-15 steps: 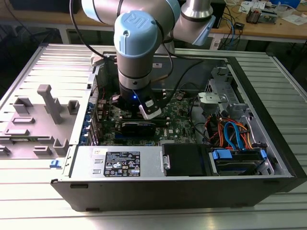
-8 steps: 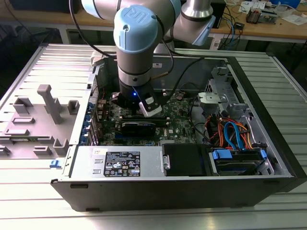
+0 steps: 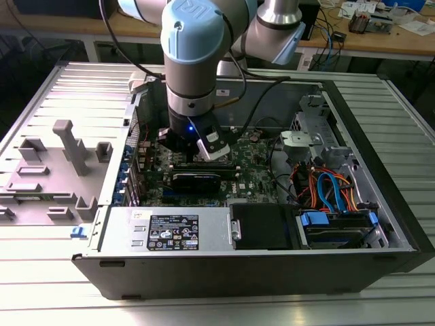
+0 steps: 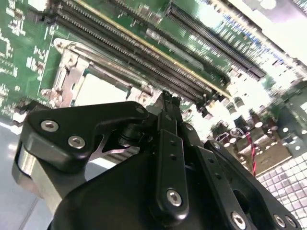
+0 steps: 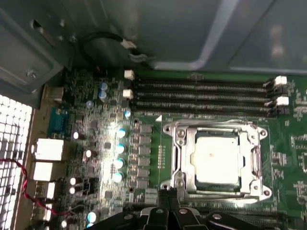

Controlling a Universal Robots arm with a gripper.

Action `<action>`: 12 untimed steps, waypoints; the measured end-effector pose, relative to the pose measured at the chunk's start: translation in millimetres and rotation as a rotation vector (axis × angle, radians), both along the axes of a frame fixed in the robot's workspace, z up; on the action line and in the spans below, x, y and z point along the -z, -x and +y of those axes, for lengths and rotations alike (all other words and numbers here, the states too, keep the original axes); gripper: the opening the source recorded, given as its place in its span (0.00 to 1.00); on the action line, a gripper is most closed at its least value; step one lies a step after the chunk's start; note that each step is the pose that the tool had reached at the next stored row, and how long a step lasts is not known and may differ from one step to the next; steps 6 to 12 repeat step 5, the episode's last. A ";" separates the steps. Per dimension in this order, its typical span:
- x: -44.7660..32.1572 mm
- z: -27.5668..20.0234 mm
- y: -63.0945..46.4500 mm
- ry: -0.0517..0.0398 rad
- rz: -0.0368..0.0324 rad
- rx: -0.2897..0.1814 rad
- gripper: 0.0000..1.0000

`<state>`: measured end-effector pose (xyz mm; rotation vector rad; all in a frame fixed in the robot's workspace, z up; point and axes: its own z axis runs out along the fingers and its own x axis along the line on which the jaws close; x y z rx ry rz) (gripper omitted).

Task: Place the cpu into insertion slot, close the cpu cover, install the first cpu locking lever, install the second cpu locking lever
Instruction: 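Install the second cpu locking lever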

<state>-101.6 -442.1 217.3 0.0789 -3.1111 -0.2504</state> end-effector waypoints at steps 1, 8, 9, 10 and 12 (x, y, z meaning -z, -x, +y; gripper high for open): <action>0.0 0.0 0.0 0.0001 0.0002 0.000 0.11; -0.1 0.0 0.0 0.0002 0.0009 0.000 0.11; -0.1 0.0 0.0 0.0002 0.0009 0.000 0.11; -0.1 0.0 0.0 0.0002 0.0009 0.000 0.11; -0.1 0.0 0.0 0.0002 0.0009 0.000 0.11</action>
